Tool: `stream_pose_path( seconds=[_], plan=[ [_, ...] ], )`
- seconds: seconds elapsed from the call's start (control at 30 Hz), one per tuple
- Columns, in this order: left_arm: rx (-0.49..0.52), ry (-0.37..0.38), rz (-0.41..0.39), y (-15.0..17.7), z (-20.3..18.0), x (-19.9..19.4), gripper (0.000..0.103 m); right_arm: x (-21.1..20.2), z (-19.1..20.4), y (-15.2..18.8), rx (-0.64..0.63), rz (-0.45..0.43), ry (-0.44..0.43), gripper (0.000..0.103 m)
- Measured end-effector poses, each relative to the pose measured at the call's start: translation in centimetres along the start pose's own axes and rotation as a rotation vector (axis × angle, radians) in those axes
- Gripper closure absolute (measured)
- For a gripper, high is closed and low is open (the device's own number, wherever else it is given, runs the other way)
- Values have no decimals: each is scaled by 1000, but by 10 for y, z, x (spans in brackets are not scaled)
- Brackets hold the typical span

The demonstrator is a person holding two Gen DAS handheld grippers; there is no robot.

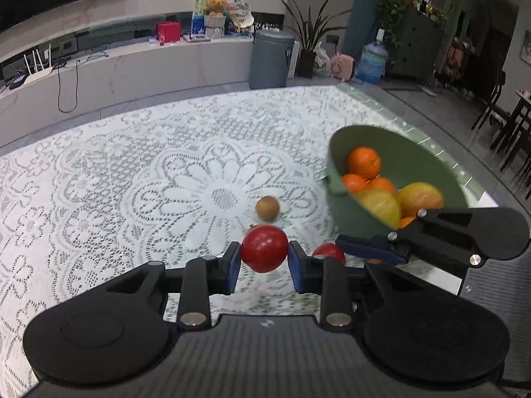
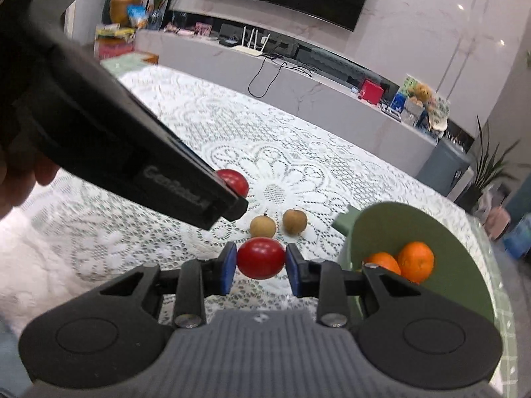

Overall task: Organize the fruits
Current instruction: 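Carry both held tomatoes over the green colander, then lower both tomatoes into the colander and open both tools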

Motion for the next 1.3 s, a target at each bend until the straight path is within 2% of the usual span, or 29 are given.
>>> stream_pose_path(
  seconds=[0.13, 0.37, 0.63, 0.8, 0.97, 1.3],
  plan=[
    [17, 13, -17, -6, -21, -10, 69, -20, -13, 1, 61, -17, -34, 74],
    [32, 77, -14, -18, -56, -11, 69, -44, -56, 4, 120, -35, -27, 74],
    [83, 136, 26, -39, -91, 11, 69, -50, -121, 21, 131, -12, 40, 74],
    [110, 168, 60, -54, -106, 37, 69, -33, -159, 25, 180, 24, 48, 74],
    [78, 194, 107, -67, -107, 66, 69, 1, -178, 25, 194, 85, 27, 74],
    [46, 148, 168, -82, -90, 109, 69, 61, -193, 19, 179, 185, -20, 74]
  ],
)
Point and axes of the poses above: each gripper's, at about its wrist camera, not at the fingertips, and x roughly the way its jaws point, z to its left, y to its underside, the point moved 4 cm from there along x, roughly the way its jaws point, and after that the axes turned 9 degrees about y, right-handed, at the moved point
